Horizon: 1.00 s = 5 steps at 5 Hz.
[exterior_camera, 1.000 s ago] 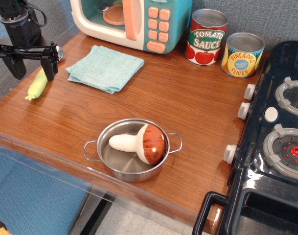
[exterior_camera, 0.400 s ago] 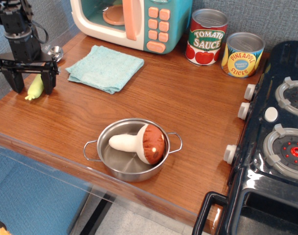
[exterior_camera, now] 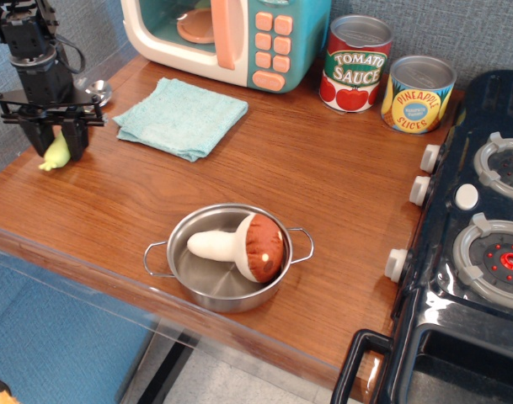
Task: Move the yellow spoon to the right of the blue cloth.
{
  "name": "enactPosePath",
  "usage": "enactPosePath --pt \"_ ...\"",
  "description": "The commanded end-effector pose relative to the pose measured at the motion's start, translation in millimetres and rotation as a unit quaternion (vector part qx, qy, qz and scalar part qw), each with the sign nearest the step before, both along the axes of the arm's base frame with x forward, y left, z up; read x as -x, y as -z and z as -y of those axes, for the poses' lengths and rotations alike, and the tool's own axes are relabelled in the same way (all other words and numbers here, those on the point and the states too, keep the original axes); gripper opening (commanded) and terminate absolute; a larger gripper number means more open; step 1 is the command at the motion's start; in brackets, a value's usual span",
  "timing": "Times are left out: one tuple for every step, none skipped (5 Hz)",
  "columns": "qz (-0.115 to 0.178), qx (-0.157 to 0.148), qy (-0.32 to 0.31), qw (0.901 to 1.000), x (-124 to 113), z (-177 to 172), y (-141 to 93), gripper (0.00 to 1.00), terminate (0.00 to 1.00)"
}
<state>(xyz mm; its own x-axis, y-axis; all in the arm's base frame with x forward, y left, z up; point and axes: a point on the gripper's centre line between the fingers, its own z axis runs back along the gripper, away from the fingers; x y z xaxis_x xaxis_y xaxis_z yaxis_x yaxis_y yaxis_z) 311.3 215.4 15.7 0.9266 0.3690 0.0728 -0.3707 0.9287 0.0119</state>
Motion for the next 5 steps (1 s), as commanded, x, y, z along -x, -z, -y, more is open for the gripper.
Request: enactPosePath --pt "0.075 -0.052 0.098 0.9910 -39.1 75.5 -89.4 0.00 0.00" --pt "0.086 -0.053 0.179 0.9786 -49.1 129.8 -95.0 0.00 0.00" --pt "0.078 -0.056 0.208 0.9734 -46.0 180.7 -81.4 0.00 0.00" --pt "0.058 -0.040 0.191 0.9791 -43.1 200.2 -62.7 0.00 0.00" --pt "0.040 -0.024 0.162 0.9857 -51.3 202.7 -37.0 0.00 0.00"
